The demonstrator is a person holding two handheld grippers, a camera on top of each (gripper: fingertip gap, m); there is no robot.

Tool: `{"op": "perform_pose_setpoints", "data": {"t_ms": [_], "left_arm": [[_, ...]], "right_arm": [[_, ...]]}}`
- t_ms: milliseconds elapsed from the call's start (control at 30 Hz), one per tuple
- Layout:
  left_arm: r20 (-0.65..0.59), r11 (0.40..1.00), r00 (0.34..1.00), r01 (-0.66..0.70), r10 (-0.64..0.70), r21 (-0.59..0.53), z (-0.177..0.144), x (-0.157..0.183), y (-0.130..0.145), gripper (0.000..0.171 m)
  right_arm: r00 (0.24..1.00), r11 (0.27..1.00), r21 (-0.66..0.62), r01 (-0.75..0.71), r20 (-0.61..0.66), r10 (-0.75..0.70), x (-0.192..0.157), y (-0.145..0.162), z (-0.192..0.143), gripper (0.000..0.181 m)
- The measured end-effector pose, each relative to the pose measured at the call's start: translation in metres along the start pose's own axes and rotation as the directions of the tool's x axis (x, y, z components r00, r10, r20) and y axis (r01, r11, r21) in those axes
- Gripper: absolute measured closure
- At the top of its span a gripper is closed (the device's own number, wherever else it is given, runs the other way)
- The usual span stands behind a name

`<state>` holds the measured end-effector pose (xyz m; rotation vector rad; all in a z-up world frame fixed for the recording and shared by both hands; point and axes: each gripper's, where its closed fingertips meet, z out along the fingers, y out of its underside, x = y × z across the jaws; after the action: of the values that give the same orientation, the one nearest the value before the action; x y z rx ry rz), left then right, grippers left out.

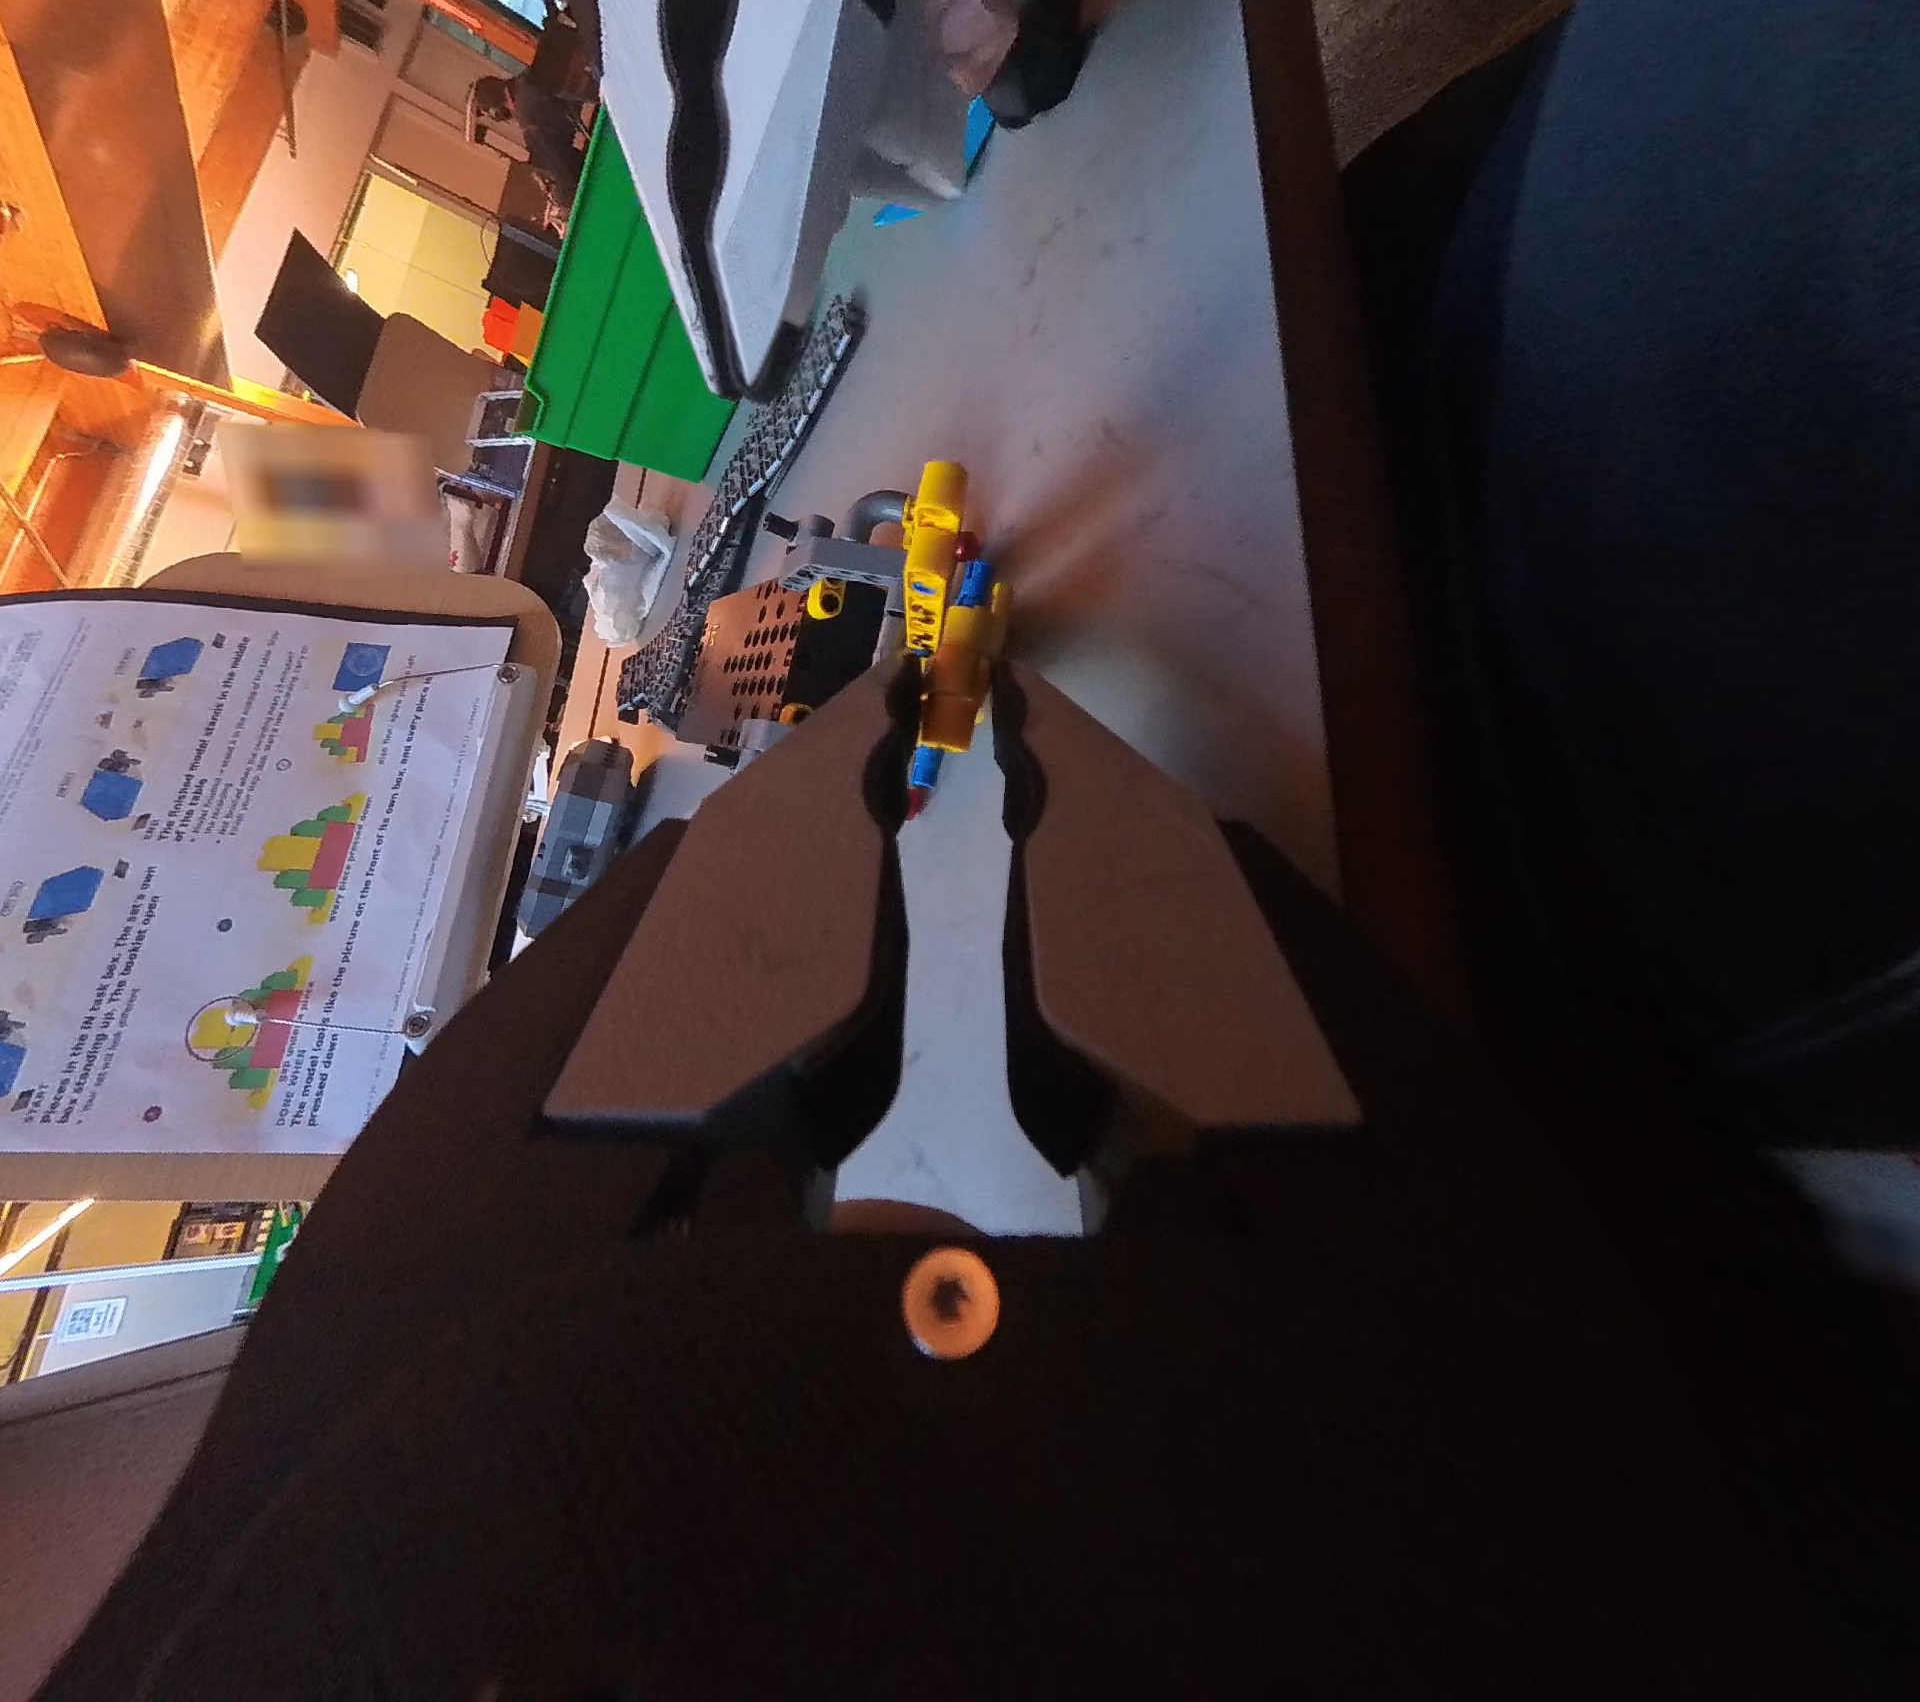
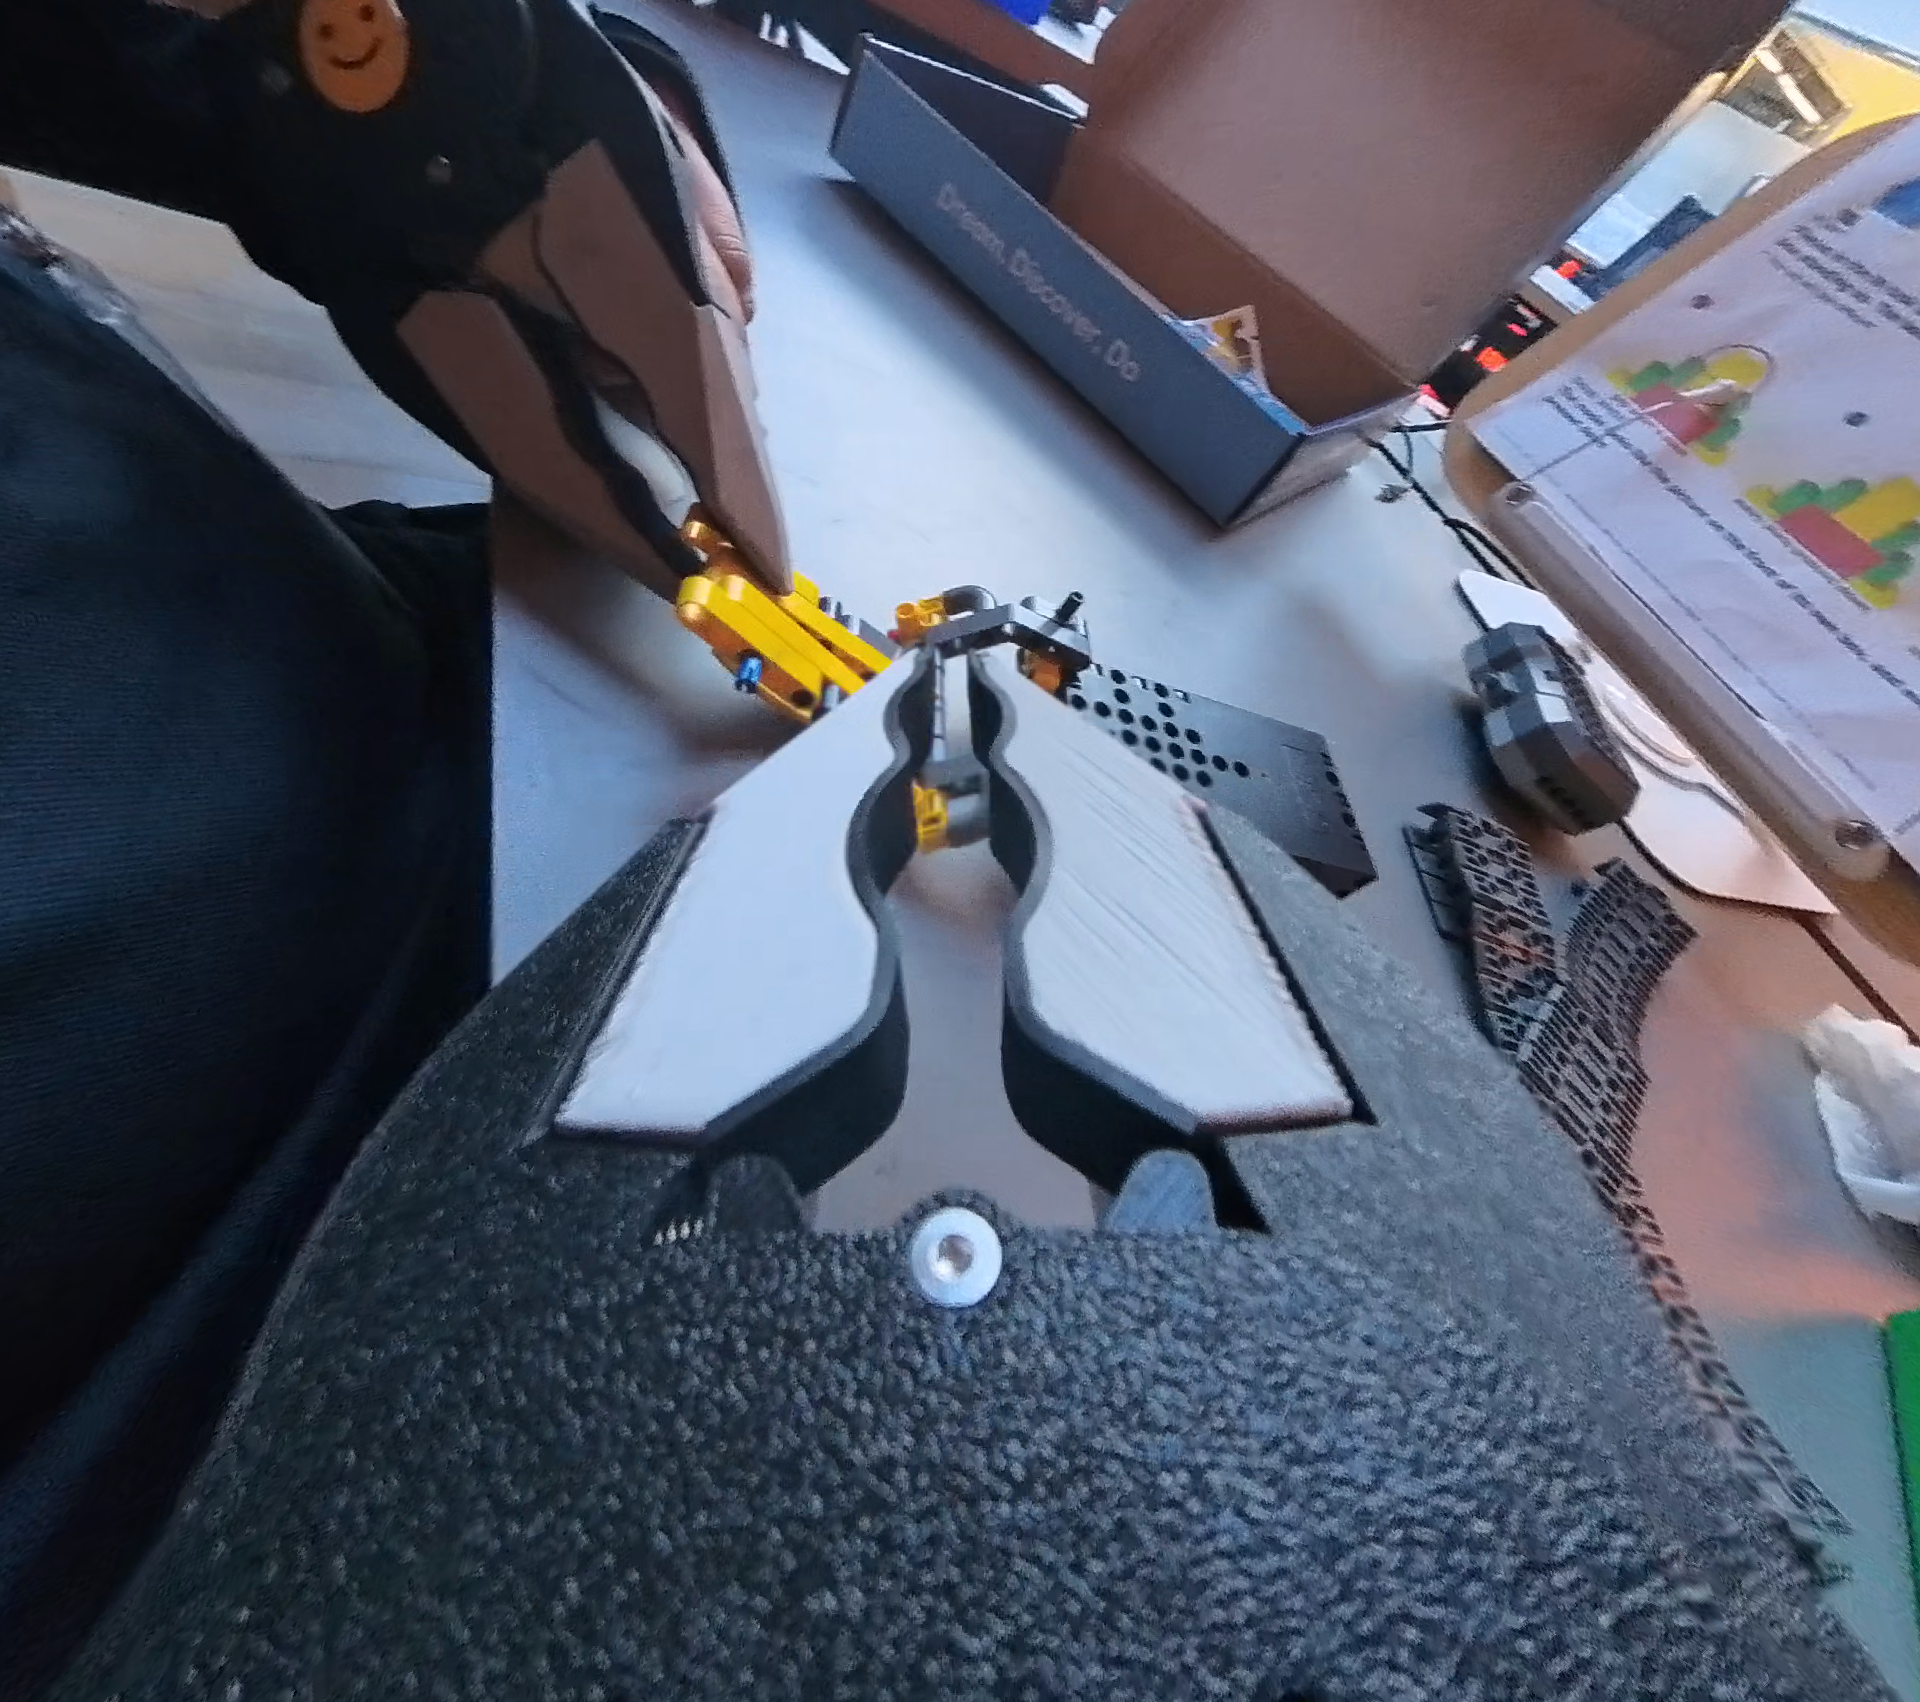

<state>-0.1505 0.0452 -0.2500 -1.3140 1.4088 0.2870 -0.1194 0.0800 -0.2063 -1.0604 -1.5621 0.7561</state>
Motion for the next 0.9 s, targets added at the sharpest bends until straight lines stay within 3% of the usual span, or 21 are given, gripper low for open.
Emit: {"op": "perform_pose_setpoints", "data": {"t_ms": [233,367,467,900], "left_arm": [[0.013,1.000,1.000,-0.015,0.015,-0.002,0.001,-0.001,0.001,0.160],[0.019,1.000,1.000,-0.003,0.003,0.000,0.000,-0.003,0.000,0.159],[0.018,1.000,1.000,-0.005,0.005,0.000,0.000,-0.002,0.001,0.159],[0.023,1.000,1.000,-0.013,0.013,-0.001,0.000,-0.002,0.001,0.159]], "right_arm": [[1.000,0.999,-0.034,0.020,-0.002,-0.020,-0.001,0.005,0.004,0.181],[0.987,0.998,-0.069,-0.003,-0.160,-0.008,0.025,0.011,0.004,0.181],[0.979,0.994,-0.105,-0.013,-0.203,-0.009,0.034,0.018,0.005,0.181],[0.979,0.990,-0.140,0.019,-0.199,-0.047,0.032,0.022,0.009,0.181]]}}
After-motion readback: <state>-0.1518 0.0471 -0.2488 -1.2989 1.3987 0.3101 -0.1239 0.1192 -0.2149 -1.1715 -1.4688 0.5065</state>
